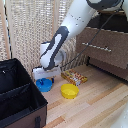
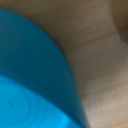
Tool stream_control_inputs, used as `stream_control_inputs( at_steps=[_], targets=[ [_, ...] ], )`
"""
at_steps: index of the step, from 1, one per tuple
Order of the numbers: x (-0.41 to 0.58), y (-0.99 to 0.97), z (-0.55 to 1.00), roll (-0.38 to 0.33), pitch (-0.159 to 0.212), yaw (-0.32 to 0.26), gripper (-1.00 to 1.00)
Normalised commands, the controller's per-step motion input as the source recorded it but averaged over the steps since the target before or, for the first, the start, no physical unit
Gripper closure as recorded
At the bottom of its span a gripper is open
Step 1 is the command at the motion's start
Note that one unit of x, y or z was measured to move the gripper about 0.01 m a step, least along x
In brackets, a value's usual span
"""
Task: Kindly move your gripper toward the top drawer's handle. With caution, hold the handle robustly using your gripper and pull open the top drawer. Let the handle go. Relocate your gripper to the bowl placed in the background. Gently hold the bowl using your gripper. Bring the gripper and the bowl to the ajar drawer. Softly release the bowl into it.
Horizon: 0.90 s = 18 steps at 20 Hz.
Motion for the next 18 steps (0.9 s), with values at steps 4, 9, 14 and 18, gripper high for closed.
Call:
stream_control_inputs(
  at_steps=[4, 9, 14, 18],
  targets=[
    [0.001, 0.0, 0.0, 0.0, 0.002, 0.0, 1.0],
    [0.01, 0.0, 0.0, 0.0, 0.0, -0.005, 1.0],
    [0.042, 0.0, 0.0, 0.0, 0.002, -0.013, 1.0],
    [0.096, -0.05, 0.14, 0.01, 0.041, 0.0, 1.0]
  ],
)
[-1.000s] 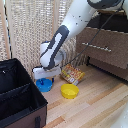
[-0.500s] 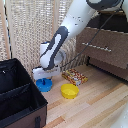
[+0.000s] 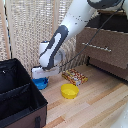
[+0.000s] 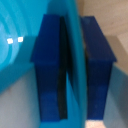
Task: Kindly move your gripper toward the top drawer's handle. With caution, hold the handle robustly using your gripper and pull open the top drawer. Let the handle go. Relocate your gripper to the bowl placed in the background. Gently hold the bowl using your gripper. Bring the gripper and the bowl to the ajar drawer. Softly release the bowl into it.
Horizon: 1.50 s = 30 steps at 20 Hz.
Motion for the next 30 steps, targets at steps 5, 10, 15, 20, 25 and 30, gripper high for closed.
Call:
stream_control_inputs(
  at_steps=[5, 10, 15, 20, 25, 30],
  targets=[
    [0.036, -0.17, 0.74, 0.005, 0.052, 0.007, 1.0],
    [0.0, -0.26, 1.0, 0.0, 0.0, 0.009, 1.0],
    [0.0, -0.2, 1.0, 0.0, 0.0, -0.024, 1.0],
    [-0.063, -0.1, 1.0, -0.006, -0.002, -0.108, 1.0],
    [-0.117, -0.29, 1.0, 0.0, -0.001, -0.114, 1.0],
    [-0.087, -0.36, 1.0, 0.0, 0.0, -0.114, 1.0]
  ],
)
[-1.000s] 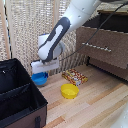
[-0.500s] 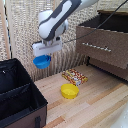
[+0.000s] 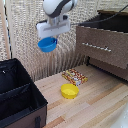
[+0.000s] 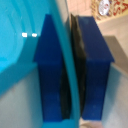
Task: Kindly move your gripper toward the top drawer's handle. With caution, hold the handle robustly using your gripper and pull open the top drawer. Let the handle go. Relocate your gripper to the bowl placed in the background. Gently hold the bowl using your gripper. Bring the gripper and the bowl to the ajar drawer. Softly release the bowl into it.
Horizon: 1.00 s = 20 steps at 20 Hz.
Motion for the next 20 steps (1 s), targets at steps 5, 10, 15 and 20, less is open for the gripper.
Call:
stream_control_inputs(
  at_steps=[5, 10, 15, 20],
  targets=[
    [-0.015, -0.39, 1.0, 0.011, 0.0, -0.122, 1.0],
    [0.0, -0.49, 1.0, 0.027, 0.0, -0.116, 1.0],
    [0.025, -0.7, 0.83, 0.113, -0.002, -0.078, 1.0],
    [0.007, -0.82, 0.73, 0.115, 0.0, -0.046, 1.0]
  ],
)
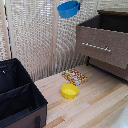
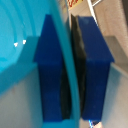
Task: Kindly move your gripper toward the top drawer's handle. With caution, hold the handle robustly using your gripper and pull open the top drawer. Let the handle go. Relocate your gripper to the bowl placed in the background. Gently hold the bowl using your gripper. Bring the gripper and the bowl to the ajar drawer. Softly release the bowl into it.
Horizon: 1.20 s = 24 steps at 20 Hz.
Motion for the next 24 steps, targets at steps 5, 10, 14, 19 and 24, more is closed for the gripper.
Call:
stream_control_inputs(
  at_steps=[5, 10, 14, 19, 24],
  targets=[
    [-0.049, -0.97, 0.4, 0.078, 0.047, -0.025, 1.0],
    [-0.151, -1.0, 0.04, 0.046, 0.088, 0.0, 1.0],
    [-0.209, -1.0, -0.11, 0.001, 0.071, -0.011, 1.0],
    [-0.132, -1.0, -0.02, 0.0, 0.118, -0.032, 1.0],
    [-0.023, -0.64, -0.09, 0.005, 0.14, -0.012, 1.0]
  ],
)
